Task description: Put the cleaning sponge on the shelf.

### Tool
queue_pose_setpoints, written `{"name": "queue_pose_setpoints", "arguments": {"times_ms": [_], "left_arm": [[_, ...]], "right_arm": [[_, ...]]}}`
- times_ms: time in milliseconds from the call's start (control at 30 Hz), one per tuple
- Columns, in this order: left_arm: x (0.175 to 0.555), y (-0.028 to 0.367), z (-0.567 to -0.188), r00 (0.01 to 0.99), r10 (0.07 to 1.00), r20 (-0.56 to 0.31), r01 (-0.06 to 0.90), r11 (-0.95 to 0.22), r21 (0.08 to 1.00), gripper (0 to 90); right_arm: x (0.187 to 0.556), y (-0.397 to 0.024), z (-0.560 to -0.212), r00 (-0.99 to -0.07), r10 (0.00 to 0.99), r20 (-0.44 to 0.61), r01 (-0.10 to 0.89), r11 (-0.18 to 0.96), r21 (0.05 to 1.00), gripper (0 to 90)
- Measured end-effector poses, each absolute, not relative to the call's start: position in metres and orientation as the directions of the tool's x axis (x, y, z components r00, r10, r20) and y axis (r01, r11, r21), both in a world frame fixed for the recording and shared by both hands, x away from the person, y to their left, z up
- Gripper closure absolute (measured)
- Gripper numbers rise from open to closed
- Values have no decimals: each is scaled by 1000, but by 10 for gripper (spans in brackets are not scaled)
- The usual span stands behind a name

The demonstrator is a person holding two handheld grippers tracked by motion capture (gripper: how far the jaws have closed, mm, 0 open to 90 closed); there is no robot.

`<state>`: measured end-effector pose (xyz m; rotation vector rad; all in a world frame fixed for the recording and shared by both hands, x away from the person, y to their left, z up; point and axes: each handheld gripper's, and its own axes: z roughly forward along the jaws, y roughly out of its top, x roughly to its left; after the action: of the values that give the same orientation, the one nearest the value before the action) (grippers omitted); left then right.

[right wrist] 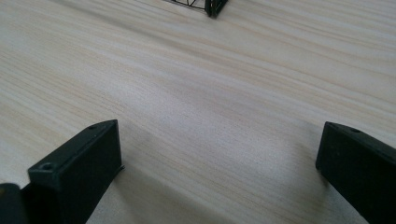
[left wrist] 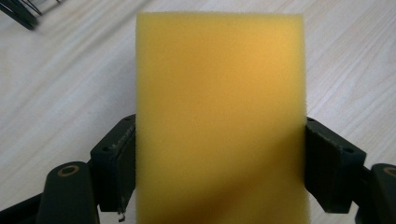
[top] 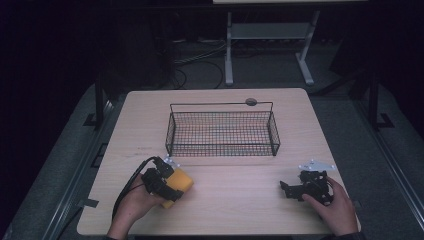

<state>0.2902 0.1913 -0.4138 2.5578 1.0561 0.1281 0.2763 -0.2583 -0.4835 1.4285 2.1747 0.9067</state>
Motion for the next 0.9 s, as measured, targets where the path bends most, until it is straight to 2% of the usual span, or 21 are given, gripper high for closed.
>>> {"name": "queue_pose_setpoints", "arguments": {"times_ms": [900], "left_arm": [[310,190,-372,728,685,-29,635,-657,406,224]], "right_arm": [[276,-258,-483,-408,912,32,665,273,695,0]]}}
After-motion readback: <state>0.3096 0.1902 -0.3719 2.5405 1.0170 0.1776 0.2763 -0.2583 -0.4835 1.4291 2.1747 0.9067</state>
